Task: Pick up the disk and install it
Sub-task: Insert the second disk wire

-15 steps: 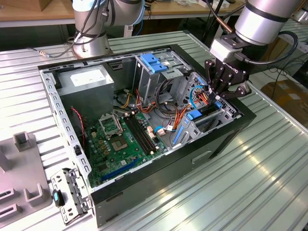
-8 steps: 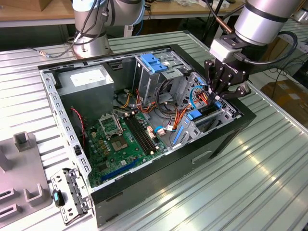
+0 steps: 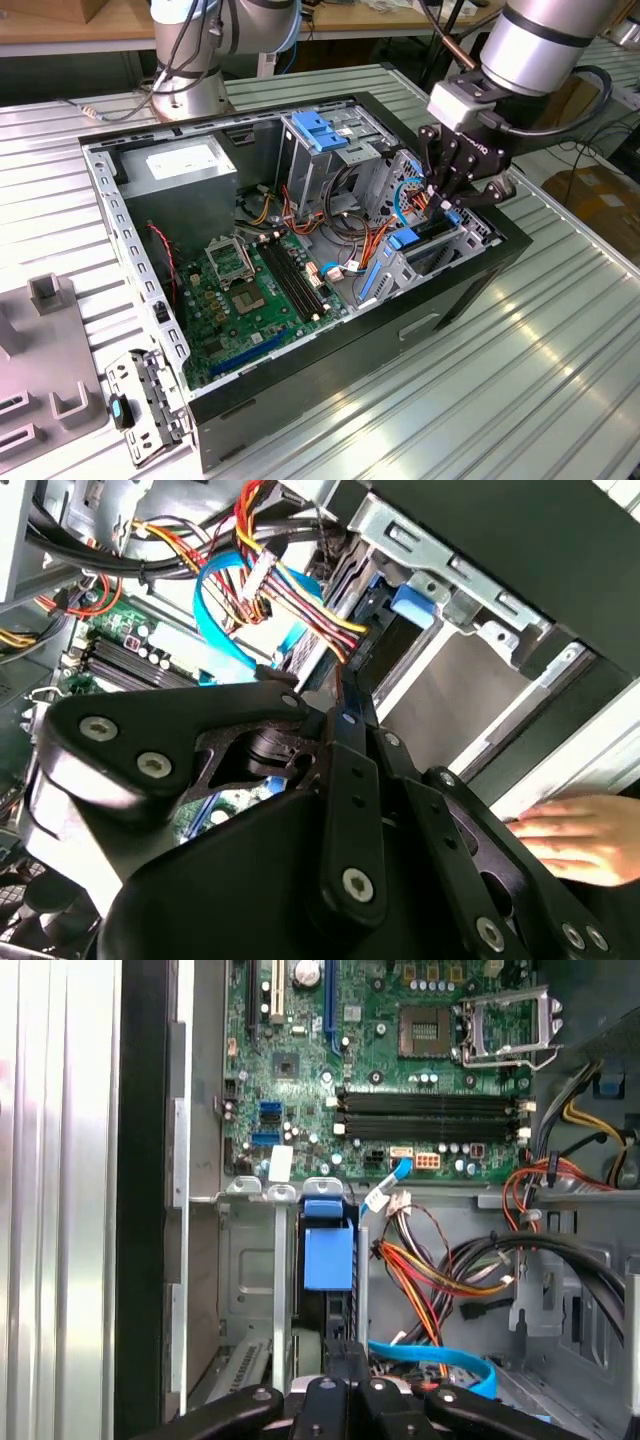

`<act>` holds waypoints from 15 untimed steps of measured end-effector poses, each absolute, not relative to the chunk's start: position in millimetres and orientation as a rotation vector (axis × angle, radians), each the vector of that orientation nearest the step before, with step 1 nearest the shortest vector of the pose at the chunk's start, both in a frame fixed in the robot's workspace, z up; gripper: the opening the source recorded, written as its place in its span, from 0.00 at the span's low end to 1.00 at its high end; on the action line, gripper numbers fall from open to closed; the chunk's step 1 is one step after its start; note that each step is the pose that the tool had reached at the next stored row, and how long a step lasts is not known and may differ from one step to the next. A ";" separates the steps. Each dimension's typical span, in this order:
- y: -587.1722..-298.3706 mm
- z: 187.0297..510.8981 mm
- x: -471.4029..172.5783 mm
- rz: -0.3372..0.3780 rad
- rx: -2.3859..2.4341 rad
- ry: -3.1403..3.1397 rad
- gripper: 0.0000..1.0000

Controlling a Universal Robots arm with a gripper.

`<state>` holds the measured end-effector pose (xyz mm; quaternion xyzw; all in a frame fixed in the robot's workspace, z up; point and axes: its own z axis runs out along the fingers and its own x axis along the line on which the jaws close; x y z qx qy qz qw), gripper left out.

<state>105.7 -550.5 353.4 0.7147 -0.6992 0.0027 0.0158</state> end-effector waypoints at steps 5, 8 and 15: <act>-542.6 389.1 106.1 0.009 2.215 -2.166 0.11; -541.5 390.6 106.5 0.002 2.212 -2.163 0.11; -527.6 393.6 107.4 0.000 2.201 -2.151 0.11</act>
